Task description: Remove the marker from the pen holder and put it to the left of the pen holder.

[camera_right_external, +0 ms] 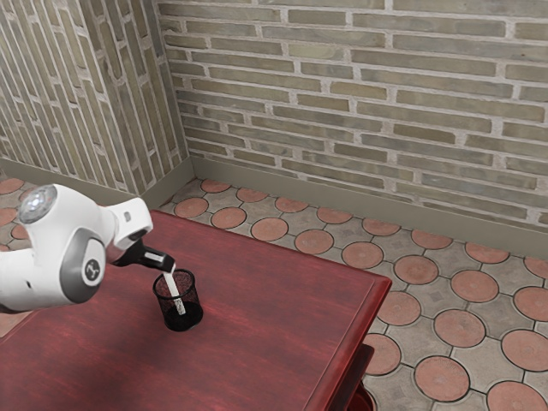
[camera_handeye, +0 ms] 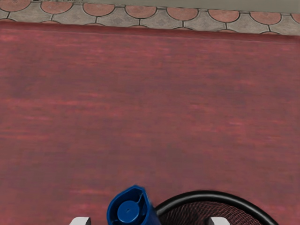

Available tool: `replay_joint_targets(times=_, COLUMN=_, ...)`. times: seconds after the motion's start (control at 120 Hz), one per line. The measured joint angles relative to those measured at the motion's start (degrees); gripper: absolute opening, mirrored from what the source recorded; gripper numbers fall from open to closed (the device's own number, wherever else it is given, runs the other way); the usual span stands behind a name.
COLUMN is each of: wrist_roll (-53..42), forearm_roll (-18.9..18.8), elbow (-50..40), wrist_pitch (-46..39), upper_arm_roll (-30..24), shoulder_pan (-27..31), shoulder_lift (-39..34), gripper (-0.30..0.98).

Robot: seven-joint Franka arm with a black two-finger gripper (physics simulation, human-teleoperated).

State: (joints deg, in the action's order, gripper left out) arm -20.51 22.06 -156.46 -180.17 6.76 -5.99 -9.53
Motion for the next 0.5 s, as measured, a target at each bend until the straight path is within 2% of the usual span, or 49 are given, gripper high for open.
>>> replay_joint_targets(times=0.5, wrist_roll=-0.39, forearm_roll=0.12, elbow=2.07, wrist_pitch=-2.3, upper_arm_roll=-0.09, shoulder_pan=-0.78, shoulder_lift=3.0, gripper=0.01)
